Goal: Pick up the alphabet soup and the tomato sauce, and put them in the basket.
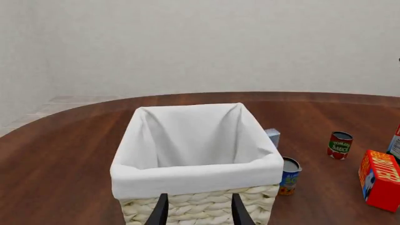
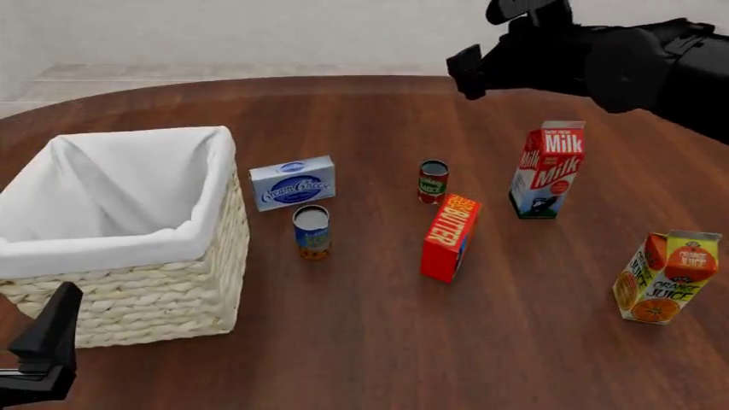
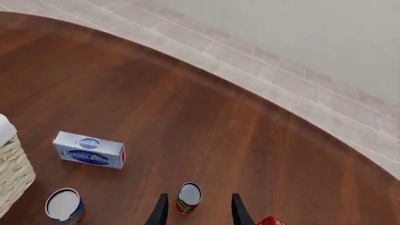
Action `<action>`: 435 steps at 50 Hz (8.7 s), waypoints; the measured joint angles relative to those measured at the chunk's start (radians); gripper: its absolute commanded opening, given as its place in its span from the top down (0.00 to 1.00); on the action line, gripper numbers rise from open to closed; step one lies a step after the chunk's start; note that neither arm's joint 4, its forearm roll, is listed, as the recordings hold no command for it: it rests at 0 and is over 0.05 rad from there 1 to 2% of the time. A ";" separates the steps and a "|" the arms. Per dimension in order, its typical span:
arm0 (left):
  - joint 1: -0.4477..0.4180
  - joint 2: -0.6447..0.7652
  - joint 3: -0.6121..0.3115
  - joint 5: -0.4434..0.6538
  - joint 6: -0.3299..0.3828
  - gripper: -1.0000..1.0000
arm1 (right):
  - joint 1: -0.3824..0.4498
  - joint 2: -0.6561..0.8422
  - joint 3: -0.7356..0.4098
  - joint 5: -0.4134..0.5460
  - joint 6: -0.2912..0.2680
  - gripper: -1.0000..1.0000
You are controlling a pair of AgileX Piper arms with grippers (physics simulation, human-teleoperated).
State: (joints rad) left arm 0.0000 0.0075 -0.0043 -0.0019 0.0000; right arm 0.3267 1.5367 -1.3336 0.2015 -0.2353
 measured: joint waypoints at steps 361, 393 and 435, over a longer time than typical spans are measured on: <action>0.000 0.000 0.000 0.000 0.000 0.00 | 0.055 0.336 -0.218 0.084 0.027 1.00; 0.000 0.000 0.000 0.000 0.000 0.00 | 0.147 0.171 -0.173 0.126 0.033 1.00; 0.000 0.000 0.000 0.000 0.000 0.00 | 0.346 0.027 -0.149 0.188 0.046 1.00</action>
State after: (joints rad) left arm 0.0000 0.0075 -0.0043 -0.0019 0.0000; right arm 0.6722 1.5632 -1.4829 0.3900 -0.1889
